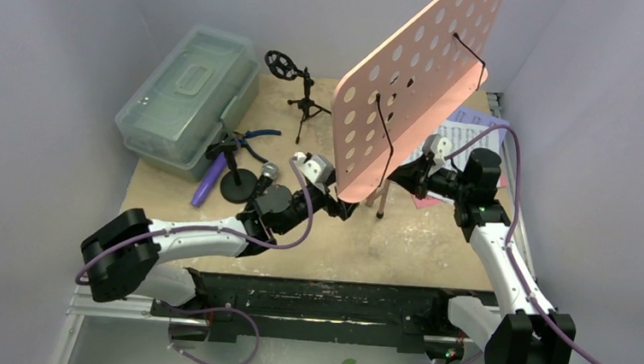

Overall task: Pack up the instrument practice props
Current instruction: Place the music stand at the center of the board.

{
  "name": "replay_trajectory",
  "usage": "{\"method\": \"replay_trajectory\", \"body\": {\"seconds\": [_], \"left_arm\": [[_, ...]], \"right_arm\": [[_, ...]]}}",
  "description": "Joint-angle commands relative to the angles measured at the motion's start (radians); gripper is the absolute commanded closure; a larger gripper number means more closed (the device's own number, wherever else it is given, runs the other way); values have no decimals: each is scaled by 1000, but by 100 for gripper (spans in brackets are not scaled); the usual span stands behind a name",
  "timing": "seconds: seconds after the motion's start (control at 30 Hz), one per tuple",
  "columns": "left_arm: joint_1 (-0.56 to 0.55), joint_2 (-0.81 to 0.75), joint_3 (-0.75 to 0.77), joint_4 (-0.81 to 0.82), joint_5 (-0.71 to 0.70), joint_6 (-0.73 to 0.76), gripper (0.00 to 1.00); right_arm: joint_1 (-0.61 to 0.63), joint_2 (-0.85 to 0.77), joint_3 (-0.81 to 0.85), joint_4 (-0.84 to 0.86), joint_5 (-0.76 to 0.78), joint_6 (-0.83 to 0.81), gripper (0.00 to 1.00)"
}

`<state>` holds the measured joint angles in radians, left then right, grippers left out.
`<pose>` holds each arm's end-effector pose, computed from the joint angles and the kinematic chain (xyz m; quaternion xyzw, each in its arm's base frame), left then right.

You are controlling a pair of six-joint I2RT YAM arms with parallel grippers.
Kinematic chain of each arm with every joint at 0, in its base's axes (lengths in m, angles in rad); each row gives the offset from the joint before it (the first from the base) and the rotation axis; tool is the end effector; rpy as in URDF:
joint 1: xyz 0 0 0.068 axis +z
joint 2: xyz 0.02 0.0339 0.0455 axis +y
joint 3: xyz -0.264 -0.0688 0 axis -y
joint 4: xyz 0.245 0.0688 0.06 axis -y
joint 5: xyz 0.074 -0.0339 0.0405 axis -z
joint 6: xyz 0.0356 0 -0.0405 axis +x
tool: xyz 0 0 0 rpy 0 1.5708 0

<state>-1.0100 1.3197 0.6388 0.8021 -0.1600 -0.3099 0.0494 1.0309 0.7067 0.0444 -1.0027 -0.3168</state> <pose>0.1595 -0.2433 0.2748 0.1704 0.6413 -0.4156 0.6220 0.2234 0.0411 0.2931 -0.4118 0.6361 0.3102 0.5740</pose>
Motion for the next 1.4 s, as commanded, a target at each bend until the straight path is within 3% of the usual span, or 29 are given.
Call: {"method": "replay_trajectory", "body": {"seconds": [0.0, 0.23, 0.53, 0.7, 0.97, 1.2, 1.37], "left_arm": [[22, 68, -2, 258, 59, 241, 27], [130, 164, 7, 480, 233, 119, 30], [140, 221, 68, 562, 333, 122, 32], [141, 186, 113, 565, 360, 179, 31], [142, 218, 237, 560, 350, 222, 32], [143, 320, 364, 566, 388, 150, 45], [142, 379, 415, 549, 402, 113, 48]], "right_arm": [[-2, 19, -39, -130, -10, -40, 95], [-2, 24, -40, -123, -26, -40, 94], [-2, 27, -38, -113, -31, -26, 95], [-1, 42, -34, -103, -27, -12, 100], [1, 49, -33, -100, -22, -1, 100], [0, 49, -33, -98, -25, 2, 100], [0, 43, -33, -98, -27, 4, 100]]}}
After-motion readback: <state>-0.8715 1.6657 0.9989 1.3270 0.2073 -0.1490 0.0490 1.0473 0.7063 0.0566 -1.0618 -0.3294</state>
